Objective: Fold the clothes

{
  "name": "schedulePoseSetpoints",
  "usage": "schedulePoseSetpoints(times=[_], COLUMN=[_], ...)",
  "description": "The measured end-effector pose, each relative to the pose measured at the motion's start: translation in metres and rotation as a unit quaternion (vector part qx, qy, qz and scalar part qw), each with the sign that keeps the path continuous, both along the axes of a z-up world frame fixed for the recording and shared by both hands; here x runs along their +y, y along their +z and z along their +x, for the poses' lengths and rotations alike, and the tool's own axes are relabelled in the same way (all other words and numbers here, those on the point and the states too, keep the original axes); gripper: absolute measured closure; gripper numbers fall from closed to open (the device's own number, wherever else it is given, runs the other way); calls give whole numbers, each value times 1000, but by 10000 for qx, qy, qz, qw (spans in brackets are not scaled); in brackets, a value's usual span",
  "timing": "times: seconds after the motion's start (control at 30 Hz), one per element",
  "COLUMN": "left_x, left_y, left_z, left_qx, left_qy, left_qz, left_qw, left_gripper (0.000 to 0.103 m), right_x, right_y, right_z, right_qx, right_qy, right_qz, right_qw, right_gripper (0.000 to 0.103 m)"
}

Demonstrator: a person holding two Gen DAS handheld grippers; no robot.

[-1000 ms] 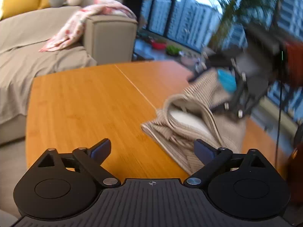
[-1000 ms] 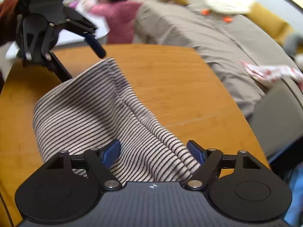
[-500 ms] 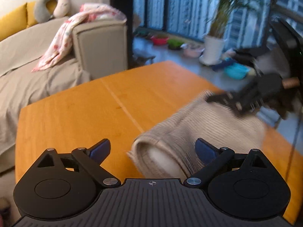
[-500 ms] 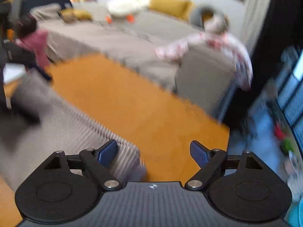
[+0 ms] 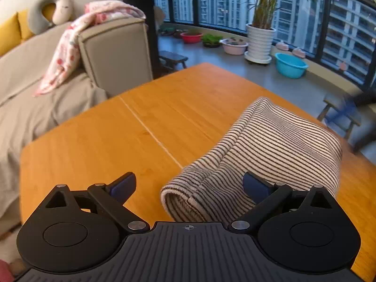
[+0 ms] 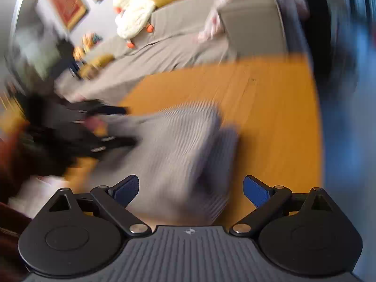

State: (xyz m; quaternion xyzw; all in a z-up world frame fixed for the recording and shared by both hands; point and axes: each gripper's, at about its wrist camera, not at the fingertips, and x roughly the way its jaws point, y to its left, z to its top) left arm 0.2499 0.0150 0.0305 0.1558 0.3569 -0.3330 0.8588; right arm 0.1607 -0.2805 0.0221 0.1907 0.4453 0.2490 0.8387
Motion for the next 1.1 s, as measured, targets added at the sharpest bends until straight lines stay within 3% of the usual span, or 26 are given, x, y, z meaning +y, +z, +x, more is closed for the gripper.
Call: schedulePoseSetpoints(times=[0.1, 0.17, 0.23, 0.37, 0.47, 0.53, 0.6, 0.63, 0.67, 0.8, 1.0, 1.1], left_x=[3, 6, 12, 27, 38, 38, 39, 39, 38, 27, -18, -24], left_y=[-8, -14, -20, -23, -24, -25, -25, -26, -27, -33, -33, -26], left_z=[11, 19, 26, 28, 24, 12, 3, -1, -5, -20, -38, -51], left_qx=[321, 585, 880, 1110, 1271, 1211, 1190, 1232, 1274, 1475, 1554, 1405], left_qy=[-73, -82, 14, 442, 708, 745, 789, 758, 727, 518, -142, -387], left_qz=[-316, -557, -770, -940, -1064, -1010, -1042, -1095, -1147, -1381, -1557, -1532], left_qw=[9990, 9967, 9931, 9884, 9836, 9847, 9843, 9834, 9825, 9780, 9754, 9774], left_gripper=[0, 0, 0, 0, 0, 0, 0, 0, 0, 0, 0, 0], right_x=[2, 7, 13, 25, 34, 37, 39, 40, 40, 41, 32, 27], right_y=[-32, -36, -34, -30, -14, -8, -5, -6, -8, -19, -15, -12], right_z=[-9, 1, 16, 44, 62, 65, 65, 61, 58, 46, 49, 48], right_qx=[1053, 1046, 833, 407, -172, -306, -405, -400, -394, -279, -551, -653], right_qy=[-200, -280, -327, -422, -746, -798, -814, -763, -713, -518, -994, -1149], right_qz=[902, 899, 741, 423, -151, -140, -107, -55, -3, 127, -315, -459], right_qw=[9901, 9900, 9932, 9974, 9970, 9962, 9958, 9963, 9967, 9982, 9930, 9902], right_gripper=[30, 48, 54, 54, 54, 53, 41, 28, 22, 20, 20, 14])
